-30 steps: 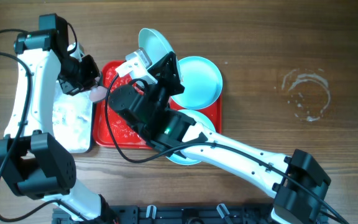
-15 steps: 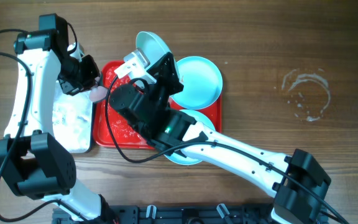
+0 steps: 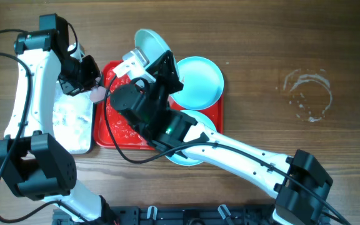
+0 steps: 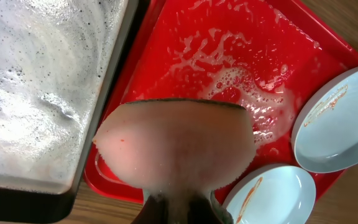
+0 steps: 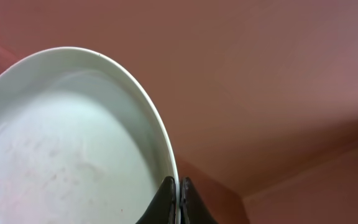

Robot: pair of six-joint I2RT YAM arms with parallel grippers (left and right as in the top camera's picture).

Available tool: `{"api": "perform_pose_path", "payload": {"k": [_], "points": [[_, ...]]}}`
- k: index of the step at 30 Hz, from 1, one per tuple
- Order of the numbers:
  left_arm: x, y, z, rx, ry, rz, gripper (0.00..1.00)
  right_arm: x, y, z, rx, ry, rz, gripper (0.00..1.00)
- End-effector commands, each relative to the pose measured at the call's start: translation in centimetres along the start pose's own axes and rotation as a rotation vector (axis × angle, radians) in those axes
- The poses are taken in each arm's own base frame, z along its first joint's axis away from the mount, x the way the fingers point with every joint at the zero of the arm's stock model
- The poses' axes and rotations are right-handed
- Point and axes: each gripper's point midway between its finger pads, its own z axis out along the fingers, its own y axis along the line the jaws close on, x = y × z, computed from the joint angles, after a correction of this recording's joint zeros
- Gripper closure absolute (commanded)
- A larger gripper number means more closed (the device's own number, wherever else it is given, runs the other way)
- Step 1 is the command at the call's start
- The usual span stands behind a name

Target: Clean dirty plates on tray and stack at the side

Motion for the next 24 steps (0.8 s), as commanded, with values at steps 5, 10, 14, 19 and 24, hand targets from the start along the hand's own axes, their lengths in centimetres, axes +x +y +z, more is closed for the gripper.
{"api": "perform_pose_path", "payload": {"k": [5,10,14,19,24], "points": [[-0.1,-0.5,-0.5,0.023,-0.010,0.027,0.96,-1.1,-3.2,-0.3,0.121,0.030,-0.059,0.96],[-0.1,-0.5,-0.5,0.023,-0.010,0.027,0.96,-0.9,-1.7,-1.3,0.092,0.019,-0.129,0.96],[-0.1,-0.5,-0.5,0.023,-0.009,0.027,0.96,-0.8,-2.6,-0.7,0.125,0.036,-0.046,0.96],[-0.1,-0.5,-0.5,0.024,-0.009,0.027,0.96,-1.2,-2.3,-1.0,0.108,0.018,-0.052,0.96],[-0.1,-0.5,-0.5,0.023,-0.009,0.027,0.96,-1.2,-2.0,-1.0,0.100,0.012,-0.025,0.95]]}}
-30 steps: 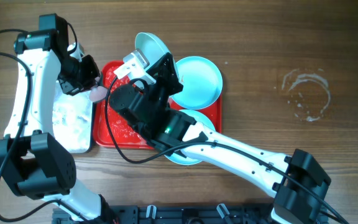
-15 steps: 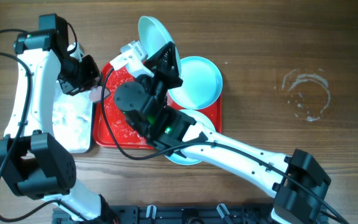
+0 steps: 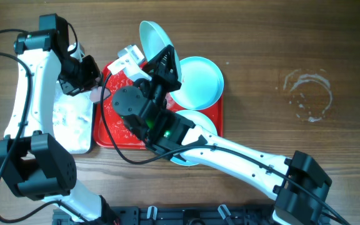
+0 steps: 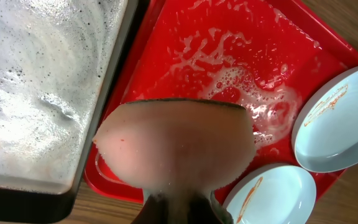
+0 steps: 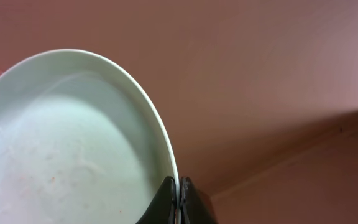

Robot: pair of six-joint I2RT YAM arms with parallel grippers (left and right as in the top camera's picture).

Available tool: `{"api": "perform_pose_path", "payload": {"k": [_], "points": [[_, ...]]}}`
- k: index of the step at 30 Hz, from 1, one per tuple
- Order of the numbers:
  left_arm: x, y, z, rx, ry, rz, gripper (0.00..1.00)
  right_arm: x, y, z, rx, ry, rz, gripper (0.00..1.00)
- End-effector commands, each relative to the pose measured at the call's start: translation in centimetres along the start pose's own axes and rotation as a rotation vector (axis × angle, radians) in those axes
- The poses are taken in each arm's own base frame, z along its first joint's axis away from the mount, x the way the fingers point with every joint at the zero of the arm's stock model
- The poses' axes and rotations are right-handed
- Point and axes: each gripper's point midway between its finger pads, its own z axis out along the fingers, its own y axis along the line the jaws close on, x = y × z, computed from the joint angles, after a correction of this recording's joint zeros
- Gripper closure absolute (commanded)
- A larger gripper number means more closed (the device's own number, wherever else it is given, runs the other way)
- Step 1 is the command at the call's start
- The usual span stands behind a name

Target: Clean dirty plates on tray and stack at the side

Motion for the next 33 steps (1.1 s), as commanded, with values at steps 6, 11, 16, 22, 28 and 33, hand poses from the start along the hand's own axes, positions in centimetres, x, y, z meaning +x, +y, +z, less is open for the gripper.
{"api": "perform_pose_path", "payload": {"k": [6,11,16,22,28,33], "points": [[-0.1,-0.5,-0.5,0.024,-0.009,0.025,0.96,-0.1,1.4,-0.9,-0.039,-0.021,0.105,0.96],[-0.1,-0.5,-0.5,0.023,-0.009,0.024,0.96,-0.2,3.2,-1.4,-0.114,-0.053,0.092,0.96],[-0.1,-0.5,-0.5,0.023,-0.010,0.025,0.96,1.1,6.2,-1.9,-0.250,-0.046,0.106,0.96],[-0.1,-0.5,-0.5,0.024,-0.010,0.025,0.96,4.5,11.1,-2.2,-0.532,0.080,0.222,0.96],[-0.2,-0.5,-0.5,0.024,-0.011,0.025,0.96,8.2,12.1,-0.3,-0.910,0.344,0.443,0.96],[-0.2,-0.5,-0.5,0.025,-0.014,0.026,0.96,9.6,7.7,3.4,-1.109,0.469,0.714,0.96]]}}
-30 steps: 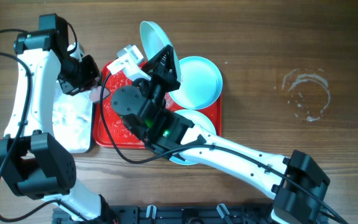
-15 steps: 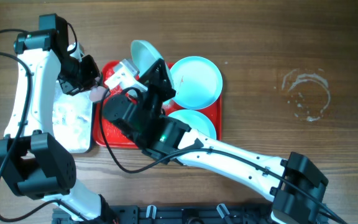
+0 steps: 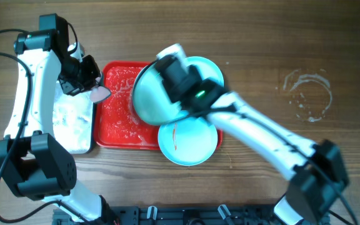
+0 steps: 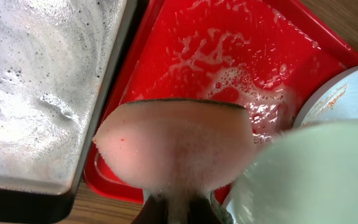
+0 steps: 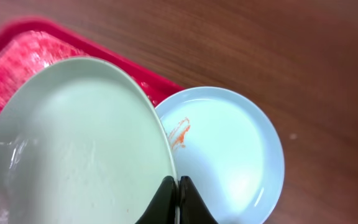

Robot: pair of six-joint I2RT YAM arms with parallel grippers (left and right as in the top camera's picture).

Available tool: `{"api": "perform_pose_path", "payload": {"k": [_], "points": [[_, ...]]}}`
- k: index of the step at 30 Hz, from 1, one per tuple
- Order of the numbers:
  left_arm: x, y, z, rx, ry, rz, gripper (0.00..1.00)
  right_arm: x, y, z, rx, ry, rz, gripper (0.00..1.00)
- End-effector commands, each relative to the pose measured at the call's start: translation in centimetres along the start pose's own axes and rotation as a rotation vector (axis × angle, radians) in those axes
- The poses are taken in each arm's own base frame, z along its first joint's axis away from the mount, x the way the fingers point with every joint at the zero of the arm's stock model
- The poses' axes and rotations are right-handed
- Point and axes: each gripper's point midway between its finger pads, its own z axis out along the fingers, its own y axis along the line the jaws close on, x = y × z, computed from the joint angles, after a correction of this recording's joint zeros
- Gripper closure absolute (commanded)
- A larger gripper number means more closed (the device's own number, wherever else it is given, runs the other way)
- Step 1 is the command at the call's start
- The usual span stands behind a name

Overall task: Clean dirty plates on tray and stack at the side
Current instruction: 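Carry the plate right and set it down on the table's right side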

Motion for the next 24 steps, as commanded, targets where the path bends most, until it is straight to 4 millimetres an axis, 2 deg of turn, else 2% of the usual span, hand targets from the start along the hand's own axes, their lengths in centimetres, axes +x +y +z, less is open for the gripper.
{"api": "perform_pose_path", "payload": {"k": [1,5,8,14,16,19,20,22,24], "points": [[-0.2,-0.5,-0.5,0.021,-0.014,0.026,0.96,-1.8,-2.6,-3.3,-0.245,0.005,0.270,0.96],[-0.2,-0.5,-0.5,0.021,-0.014,0.026,0.96,-0.5,-10.2,-3.3,-0.123,0.048,0.419,0.96],[-0.2,-0.5,-0.5,0.021,-0.014,0.025,0.96,0.8,-14.3,-3.2,-0.052,0.079,0.497,0.96],[-0.3,-0.5,-0.5,0.022,-0.016,0.026,0.96,4.9,-24.6,-4.1,0.144,0.127,0.749,0.96],[-0.3,-0.5,-0.4,0.022,-0.017,0.026,0.96,6.3,-27.2,-4.4,0.188,0.132,0.808,0.96],[-0.6,-0.6,-0.4,0.026,-0.028,0.029,0.96,10.1,-31.5,-4.8,0.316,0.155,0.938,0.96],[-0.6,-0.6,-0.5,0.026,-0.030,0.029,0.96,11.1,-32.5,-4.9,0.347,0.160,0.969,0.96],[-0.6,-0.6,-0.5,0.027,-0.031,0.030,0.96,14.4,-34.6,-4.8,0.405,0.177,1.059,0.96],[-0.7,-0.6,-0.5,0.027,-0.031,0.029,0.96,16.9,-36.0,-4.6,0.442,0.180,1.130,0.96]]}}
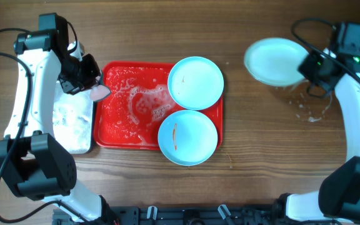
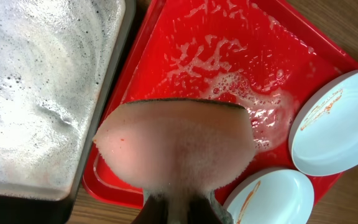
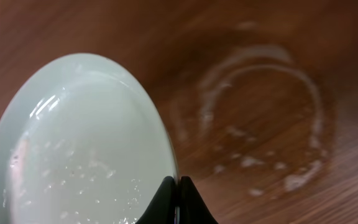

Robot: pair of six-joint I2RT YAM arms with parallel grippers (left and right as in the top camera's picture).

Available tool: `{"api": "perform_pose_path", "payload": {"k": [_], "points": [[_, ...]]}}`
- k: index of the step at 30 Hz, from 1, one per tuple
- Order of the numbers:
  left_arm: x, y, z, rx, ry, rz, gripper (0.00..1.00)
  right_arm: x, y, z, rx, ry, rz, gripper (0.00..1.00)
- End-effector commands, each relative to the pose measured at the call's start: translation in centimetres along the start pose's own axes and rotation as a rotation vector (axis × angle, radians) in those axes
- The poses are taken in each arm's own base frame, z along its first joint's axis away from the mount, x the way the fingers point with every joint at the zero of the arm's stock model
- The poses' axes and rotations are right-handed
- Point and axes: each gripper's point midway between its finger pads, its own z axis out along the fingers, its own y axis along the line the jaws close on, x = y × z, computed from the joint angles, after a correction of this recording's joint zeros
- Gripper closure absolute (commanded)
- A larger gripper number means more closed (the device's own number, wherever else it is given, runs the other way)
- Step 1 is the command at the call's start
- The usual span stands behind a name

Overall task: Clean dirty plates on tray and stack at the side
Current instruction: 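Carry the plate right and set it down on the table's right side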

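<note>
A wet pale-blue plate hangs over the right of the table, my right gripper shut on its rim. Two pale-blue plates with red smears rest on the right part of the red tray: one at the back, one at the front. Foam covers the tray floor. My left gripper is shut on a pink sponge, held above the tray's left edge.
A white basin of soapy water stands left of the tray. A wet foamy ring marks the wood at the right, just under and beside the held plate. Bare wooden table lies between tray and ring.
My right gripper has moved with the plate from above the tray to the table's right side, over the wet ring. Both smeared plates are now uncovered. The left gripper and sponge have not moved.
My right gripper held the plate tilted over the tray's back edge, the sponge hanging still at the tray's left. Later the plate was above the two smeared plates on the tray. Now it hangs over the wet ring at the right.
</note>
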Motion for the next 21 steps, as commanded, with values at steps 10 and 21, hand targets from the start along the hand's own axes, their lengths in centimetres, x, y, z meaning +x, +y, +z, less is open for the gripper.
{"api": "perform_pose_path", "payload": {"k": [10,21], "points": [[-0.3,-0.5,-0.4,0.022,-0.016,0.026,0.96,1.3,-13.2,4.0,0.234,-0.054,0.326,0.96],[-0.3,-0.5,-0.4,0.022,-0.016,0.026,0.96,3.8,-15.2,5.5,0.317,-0.032,0.321,0.83]]}}
